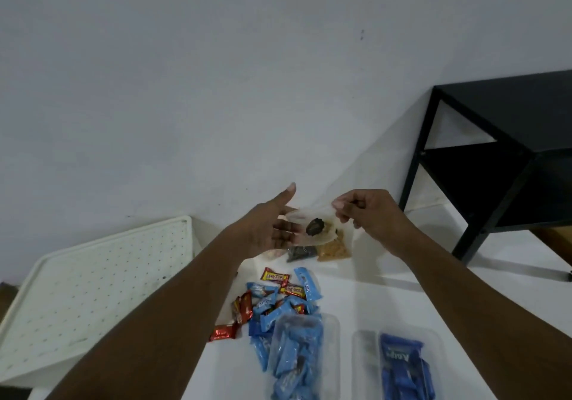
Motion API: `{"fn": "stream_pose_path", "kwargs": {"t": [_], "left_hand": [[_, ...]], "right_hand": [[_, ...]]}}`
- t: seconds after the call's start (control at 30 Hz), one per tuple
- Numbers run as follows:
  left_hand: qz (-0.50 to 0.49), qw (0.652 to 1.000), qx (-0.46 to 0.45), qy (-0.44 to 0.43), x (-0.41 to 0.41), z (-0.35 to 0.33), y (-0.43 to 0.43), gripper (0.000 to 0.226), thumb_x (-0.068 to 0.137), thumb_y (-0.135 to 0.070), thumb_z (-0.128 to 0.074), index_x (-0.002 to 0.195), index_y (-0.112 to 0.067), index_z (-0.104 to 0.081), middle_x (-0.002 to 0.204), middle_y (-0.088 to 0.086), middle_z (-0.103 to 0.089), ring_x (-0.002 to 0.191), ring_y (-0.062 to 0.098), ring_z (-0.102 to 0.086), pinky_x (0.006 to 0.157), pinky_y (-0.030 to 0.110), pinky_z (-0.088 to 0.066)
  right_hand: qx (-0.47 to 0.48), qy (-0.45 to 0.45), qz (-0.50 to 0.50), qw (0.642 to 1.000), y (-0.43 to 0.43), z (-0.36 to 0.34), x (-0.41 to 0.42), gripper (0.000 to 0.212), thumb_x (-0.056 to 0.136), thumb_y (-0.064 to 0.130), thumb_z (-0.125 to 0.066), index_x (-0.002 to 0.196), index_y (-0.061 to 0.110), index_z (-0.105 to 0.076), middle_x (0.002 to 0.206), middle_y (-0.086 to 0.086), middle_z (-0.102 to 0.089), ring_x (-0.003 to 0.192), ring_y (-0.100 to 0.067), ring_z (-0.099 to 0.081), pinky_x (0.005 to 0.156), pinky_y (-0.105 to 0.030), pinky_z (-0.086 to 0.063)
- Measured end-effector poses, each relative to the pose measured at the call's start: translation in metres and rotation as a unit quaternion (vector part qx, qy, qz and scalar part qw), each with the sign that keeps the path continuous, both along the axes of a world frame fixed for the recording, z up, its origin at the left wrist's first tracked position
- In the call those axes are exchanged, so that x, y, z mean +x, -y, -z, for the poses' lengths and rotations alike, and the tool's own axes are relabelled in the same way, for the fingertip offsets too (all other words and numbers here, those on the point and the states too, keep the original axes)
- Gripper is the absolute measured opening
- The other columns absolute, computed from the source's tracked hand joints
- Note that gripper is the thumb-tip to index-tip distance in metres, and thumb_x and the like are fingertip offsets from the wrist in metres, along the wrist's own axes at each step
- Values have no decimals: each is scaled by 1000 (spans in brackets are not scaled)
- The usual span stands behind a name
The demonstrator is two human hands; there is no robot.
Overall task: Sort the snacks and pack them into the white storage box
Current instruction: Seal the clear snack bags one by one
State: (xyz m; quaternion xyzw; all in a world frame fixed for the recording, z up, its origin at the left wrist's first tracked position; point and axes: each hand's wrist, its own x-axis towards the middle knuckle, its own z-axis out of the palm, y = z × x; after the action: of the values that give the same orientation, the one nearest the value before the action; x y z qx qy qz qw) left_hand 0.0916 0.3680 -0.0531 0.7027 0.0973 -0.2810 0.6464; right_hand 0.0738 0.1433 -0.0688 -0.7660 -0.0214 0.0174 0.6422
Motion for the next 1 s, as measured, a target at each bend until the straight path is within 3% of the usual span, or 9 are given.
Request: {"fn": "stream_pose_path", "kwargs": {"t": [0.1,0.17,0.23,0.37,0.53,0.7,0.8,0.9,1.0], "left_hand": [[46,978,107,174,-14,-14,-28,52,71,-67,-68,105,-27,-71,106,1,-68,87,20,-64,71,30,-51],[23,965,81,250,-20,-11,-40,30,76,-44,-79,101,-26,-75,106,4,-73,91,19,-69,73,30,-53],[-40,959,35,279,-26,-7,-50,15,81,-23,-80,94,-17,-77,92,5,-77,84,17,-69,75,32,-53],[-81,955,-8,285,-37,-3,-64,17,79,-20,-81,90,-9,-76,84,16,-77,79,22,-71,74,35,-53],[-98,951,-21,292,-48,7,-74,14,82,-21,-78,85,-8,-76,74,15,-75,70,26,-65,69,36,-52],[-89,954,-48,283,-52,9,-86,11,87,-20,-73,84,-9,-75,72,10,-72,74,27,-66,70,36,-51],[-111,958,-109,241,-58,8,-90,10,85,-19,-74,87,-10,-76,74,11,-72,71,20,-68,69,31,-54],[-150,954,-163,200,-65,10,-93,18,83,-19,-76,93,-4,-75,79,17,-72,66,19,-65,67,30,-55],[-171,951,-191,170,-71,13,-96,15,82,-16,-76,91,-4,-75,79,15,-73,77,23,-69,78,34,-57]], "right_hand": [[-63,60,26,996,-28,-15,2,8,89,21,-70,86,15,-74,77,7,-68,58,7,-54,57,-6,-43],[-68,66,29,995,-44,-18,2,11,91,23,-67,85,16,-73,80,8,-67,61,5,-54,61,-8,-44],[-45,51,30,997,-58,-18,-1,14,93,22,-64,87,12,-72,76,4,-65,58,1,-53,58,-12,-43],[-31,42,38,998,-85,-16,-15,17,97,14,-57,92,5,-70,83,-8,-73,63,7,-63,64,-9,-44],[2,33,68,997,-103,-9,-29,19,96,24,-59,92,9,-71,83,-9,-76,74,-14,-71,67,-23,-46],[128,-2,66,990,-123,-4,-48,21,93,22,-63,97,2,-71,85,-11,-75,78,-14,-72,63,-19,-53],[166,-4,83,983,-132,-1,-55,25,92,23,-65,86,-1,-69,86,-16,-75,77,-19,-69,71,-32,-56],[209,-13,91,974,-139,-1,-59,17,89,21,-67,76,11,-66,83,-16,-72,78,-22,-66,79,-42,-51],[234,-17,88,968,-145,-4,-61,17,88,18,-68,73,14,-61,78,-13,-71,79,-24,-66,84,-50,-49]]}}
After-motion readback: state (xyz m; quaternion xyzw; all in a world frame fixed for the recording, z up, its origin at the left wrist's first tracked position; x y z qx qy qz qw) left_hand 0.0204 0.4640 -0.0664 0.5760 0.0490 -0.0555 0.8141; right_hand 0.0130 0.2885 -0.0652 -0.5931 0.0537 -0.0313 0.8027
